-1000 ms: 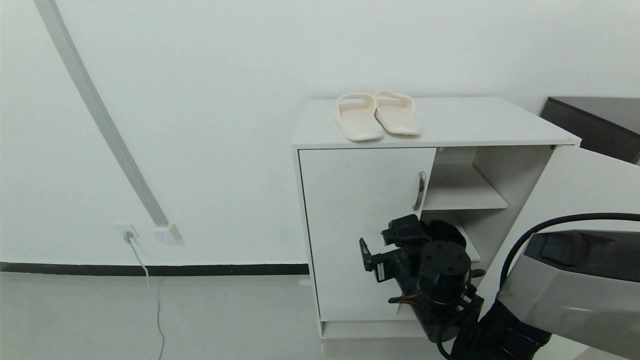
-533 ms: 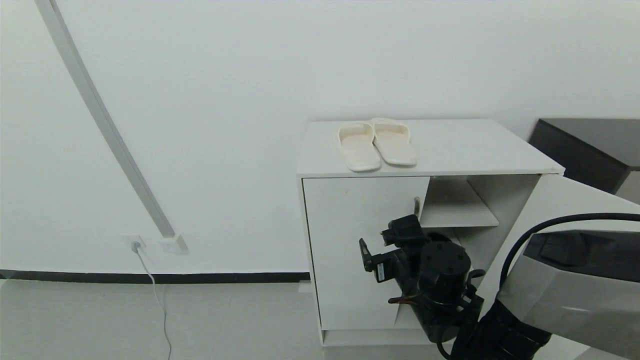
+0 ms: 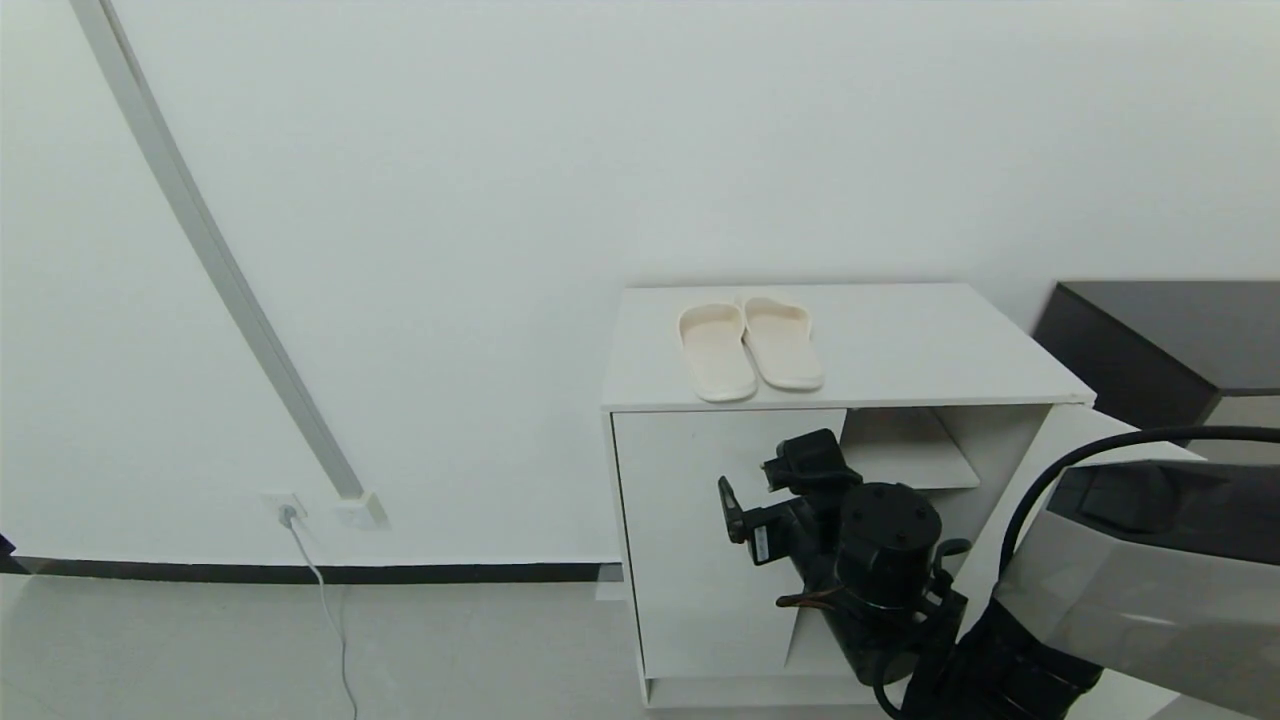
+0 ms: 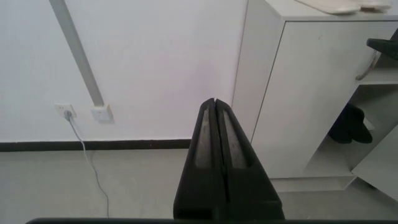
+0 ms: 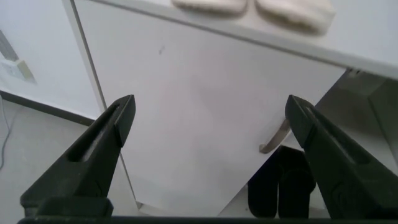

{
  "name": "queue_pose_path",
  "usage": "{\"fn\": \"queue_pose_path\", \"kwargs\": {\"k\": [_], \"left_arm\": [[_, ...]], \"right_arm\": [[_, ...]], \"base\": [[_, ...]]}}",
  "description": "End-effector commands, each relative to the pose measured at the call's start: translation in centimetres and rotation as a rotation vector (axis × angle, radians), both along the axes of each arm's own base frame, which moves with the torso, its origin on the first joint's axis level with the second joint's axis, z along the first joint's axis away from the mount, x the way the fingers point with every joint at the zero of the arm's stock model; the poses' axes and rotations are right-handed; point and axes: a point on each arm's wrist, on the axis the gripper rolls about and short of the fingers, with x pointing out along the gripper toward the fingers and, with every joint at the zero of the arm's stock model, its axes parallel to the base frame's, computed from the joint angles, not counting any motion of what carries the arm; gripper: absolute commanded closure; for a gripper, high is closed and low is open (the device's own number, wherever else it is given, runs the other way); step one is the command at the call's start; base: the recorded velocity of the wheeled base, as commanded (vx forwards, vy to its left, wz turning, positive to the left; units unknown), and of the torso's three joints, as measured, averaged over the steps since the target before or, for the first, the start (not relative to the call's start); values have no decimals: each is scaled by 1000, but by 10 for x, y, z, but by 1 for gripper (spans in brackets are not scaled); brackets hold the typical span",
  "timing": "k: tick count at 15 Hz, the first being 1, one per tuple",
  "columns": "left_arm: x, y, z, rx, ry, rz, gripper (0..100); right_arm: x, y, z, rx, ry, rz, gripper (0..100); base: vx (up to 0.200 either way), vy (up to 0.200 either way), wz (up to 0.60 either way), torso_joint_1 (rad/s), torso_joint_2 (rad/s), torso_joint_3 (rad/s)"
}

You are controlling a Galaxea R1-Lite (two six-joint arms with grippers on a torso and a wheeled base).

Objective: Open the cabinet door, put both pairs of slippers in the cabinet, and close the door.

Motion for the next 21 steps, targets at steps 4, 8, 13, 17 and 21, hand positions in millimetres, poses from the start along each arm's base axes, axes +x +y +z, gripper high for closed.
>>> {"fn": "queue_pose_path", "kwargs": {"k": [4, 8, 13, 17, 21], "left_arm": [[0, 0, 0, 0, 1, 1, 100], [0, 0, 0, 0, 1, 1, 100], [0, 0, 0, 0, 1, 1, 100], [0, 0, 0, 0, 1, 1, 100], [0, 0, 0, 0, 1, 1, 100]], "right_arm": [[-1, -1, 1, 8, -11, 7, 0], [-2, -3, 0, -25, -55, 55, 0], [24, 11, 39, 59, 114, 24, 0], [41, 14, 80, 122, 186, -12, 0], [42, 12, 90, 108, 205, -22, 0]], "base": [[0, 0, 0, 218, -494, -272], [0, 0, 0, 19, -39, -23], [0, 0, 0, 0, 0, 0], [0, 0, 0, 0, 0, 0], [0, 0, 0, 0, 0, 0]]}}
